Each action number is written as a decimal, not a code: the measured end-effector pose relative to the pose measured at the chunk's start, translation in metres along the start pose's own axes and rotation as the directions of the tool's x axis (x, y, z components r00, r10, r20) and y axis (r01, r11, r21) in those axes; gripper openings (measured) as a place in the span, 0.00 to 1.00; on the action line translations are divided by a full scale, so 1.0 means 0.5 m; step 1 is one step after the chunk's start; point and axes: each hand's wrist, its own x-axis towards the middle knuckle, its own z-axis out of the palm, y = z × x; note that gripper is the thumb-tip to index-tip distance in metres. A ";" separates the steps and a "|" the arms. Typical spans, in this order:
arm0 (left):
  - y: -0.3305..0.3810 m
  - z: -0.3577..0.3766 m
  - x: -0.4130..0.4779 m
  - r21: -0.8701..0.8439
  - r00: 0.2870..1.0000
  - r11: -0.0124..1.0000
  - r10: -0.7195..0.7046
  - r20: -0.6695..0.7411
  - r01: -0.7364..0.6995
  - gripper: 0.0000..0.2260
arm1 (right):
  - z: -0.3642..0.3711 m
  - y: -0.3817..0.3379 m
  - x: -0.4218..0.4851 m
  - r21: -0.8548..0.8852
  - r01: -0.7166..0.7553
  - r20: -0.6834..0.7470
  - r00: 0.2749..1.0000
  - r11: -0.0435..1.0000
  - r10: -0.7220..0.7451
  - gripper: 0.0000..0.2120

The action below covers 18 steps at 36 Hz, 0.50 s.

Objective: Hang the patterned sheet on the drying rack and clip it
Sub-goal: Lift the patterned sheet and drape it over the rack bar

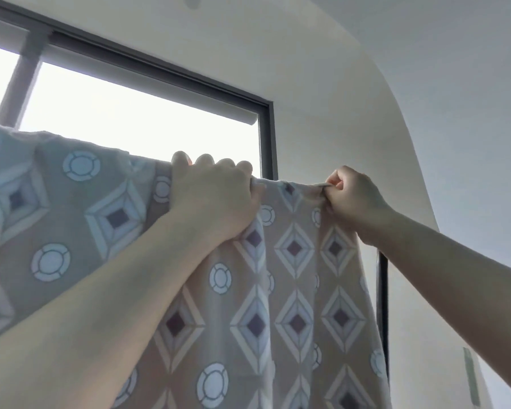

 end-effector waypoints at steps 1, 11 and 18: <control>0.006 0.003 0.002 0.002 1.000 1.000 0.013 -0.007 -0.013 0.19 | -0.003 0.002 0.008 0.121 -0.076 0.022 0.997 0.990 0.074 0.09; 0.086 0.038 0.053 0.021 0.991 0.993 0.121 -0.060 -0.120 0.19 | -0.057 0.059 0.078 0.313 -0.195 -0.173 0.951 0.930 0.258 0.03; 0.127 0.088 0.085 0.007 0.986 0.992 0.125 -0.114 -0.125 0.13 | -0.055 0.096 0.028 0.135 0.055 0.266 0.960 0.989 -0.089 0.25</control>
